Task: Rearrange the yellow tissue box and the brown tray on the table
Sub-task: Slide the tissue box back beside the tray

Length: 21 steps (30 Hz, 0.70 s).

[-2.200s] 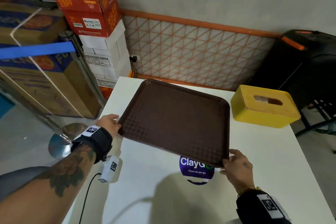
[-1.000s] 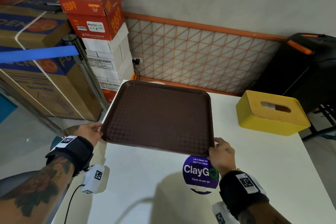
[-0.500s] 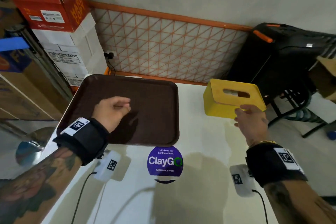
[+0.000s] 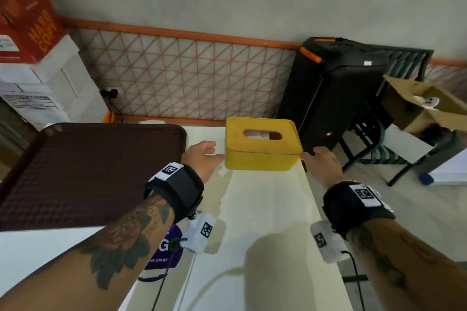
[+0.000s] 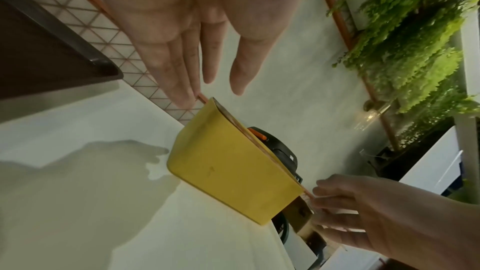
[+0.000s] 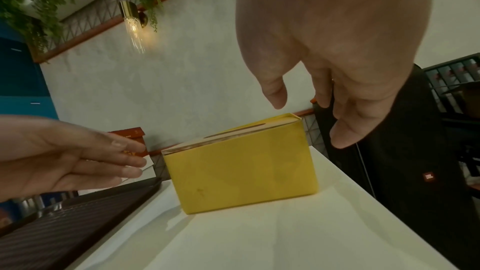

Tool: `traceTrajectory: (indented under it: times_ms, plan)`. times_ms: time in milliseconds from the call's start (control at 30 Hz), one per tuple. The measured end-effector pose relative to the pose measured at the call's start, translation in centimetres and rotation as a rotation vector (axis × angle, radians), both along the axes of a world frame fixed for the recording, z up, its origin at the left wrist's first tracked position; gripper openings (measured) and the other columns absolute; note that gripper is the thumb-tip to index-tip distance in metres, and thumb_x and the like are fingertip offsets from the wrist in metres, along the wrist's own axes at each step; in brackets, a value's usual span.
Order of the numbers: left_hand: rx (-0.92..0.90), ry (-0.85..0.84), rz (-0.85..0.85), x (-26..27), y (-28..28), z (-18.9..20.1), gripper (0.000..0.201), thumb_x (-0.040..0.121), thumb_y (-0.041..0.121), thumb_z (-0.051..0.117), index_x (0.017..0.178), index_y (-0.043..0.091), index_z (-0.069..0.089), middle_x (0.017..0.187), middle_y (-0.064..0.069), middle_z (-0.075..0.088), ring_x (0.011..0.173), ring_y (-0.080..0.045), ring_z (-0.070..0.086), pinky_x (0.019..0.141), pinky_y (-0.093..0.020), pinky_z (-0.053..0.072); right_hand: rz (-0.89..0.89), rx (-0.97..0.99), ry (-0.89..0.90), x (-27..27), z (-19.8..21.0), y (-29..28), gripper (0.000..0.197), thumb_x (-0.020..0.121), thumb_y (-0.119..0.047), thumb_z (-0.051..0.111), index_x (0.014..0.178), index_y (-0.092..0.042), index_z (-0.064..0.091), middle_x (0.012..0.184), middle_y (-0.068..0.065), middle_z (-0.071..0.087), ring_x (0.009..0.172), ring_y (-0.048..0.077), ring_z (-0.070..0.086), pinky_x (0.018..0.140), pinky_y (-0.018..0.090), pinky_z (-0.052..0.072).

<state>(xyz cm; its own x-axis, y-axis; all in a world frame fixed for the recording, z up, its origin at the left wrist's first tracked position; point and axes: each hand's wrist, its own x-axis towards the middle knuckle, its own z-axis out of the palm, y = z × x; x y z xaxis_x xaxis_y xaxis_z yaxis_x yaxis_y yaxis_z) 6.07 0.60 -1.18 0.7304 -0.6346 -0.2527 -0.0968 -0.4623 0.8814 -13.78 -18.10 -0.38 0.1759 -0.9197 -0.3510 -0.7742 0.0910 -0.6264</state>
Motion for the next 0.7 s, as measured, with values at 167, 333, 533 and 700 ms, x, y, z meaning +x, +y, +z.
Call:
traceTrajectory:
  times_ms: [167,333,533,700]
  plan:
    - [-0.002,0.03,-0.059,-1.0,-2.2,-0.1,0.067,0.08,0.025,0.067,0.14,0.029,0.039,0.145,-0.004,0.049,0.127,-0.02,0.053,0.109,-0.038,0.041,0.071,0.089,-0.071,-0.1,-2.3,-2.3,0.072,0.081,-0.041,0.055,0.145,-0.014,0.037,0.136,0.016,0.058,0.123,0.035,0.056,0.106,0.052,0.046]
    - [0.079,-0.006,-0.11,-1.9,-3.1,-0.2,0.062,0.081,0.033,0.06,0.14,0.024,0.042,0.145,0.001,0.05,0.128,-0.019,0.053,0.109,-0.036,0.039,0.082,0.145,-0.17,0.2,-1.2,-1.1,0.011,0.092,-0.023,0.05,0.101,-0.023,0.056,0.112,0.011,0.061,0.109,0.031,0.06,0.101,0.052,0.051]
    - [0.042,-0.055,-0.099,-2.3,-3.3,-0.7,0.038,0.078,0.034,0.058,0.114,0.026,0.062,0.115,-0.002,0.07,0.109,-0.025,0.063,0.097,-0.041,0.047,0.049,0.114,-0.246,0.6,-3.1,-0.8,0.013,0.078,-0.035,0.048,0.083,-0.028,0.058,0.104,0.007,0.067,0.102,0.03,0.064,0.098,0.054,0.052]
    - [-0.005,-0.002,-0.022,-1.3,-2.2,-1.5,0.039,0.068,0.049,0.058,0.103,0.032,0.064,0.105,0.001,0.072,0.101,-0.022,0.065,0.095,-0.042,0.05,0.076,0.096,-0.266,1.8,-3.2,0.9,0.023,0.074,-0.036,0.047,0.084,-0.021,0.062,0.098,0.009,0.068,0.098,0.032,0.065,0.094,0.055,0.053]
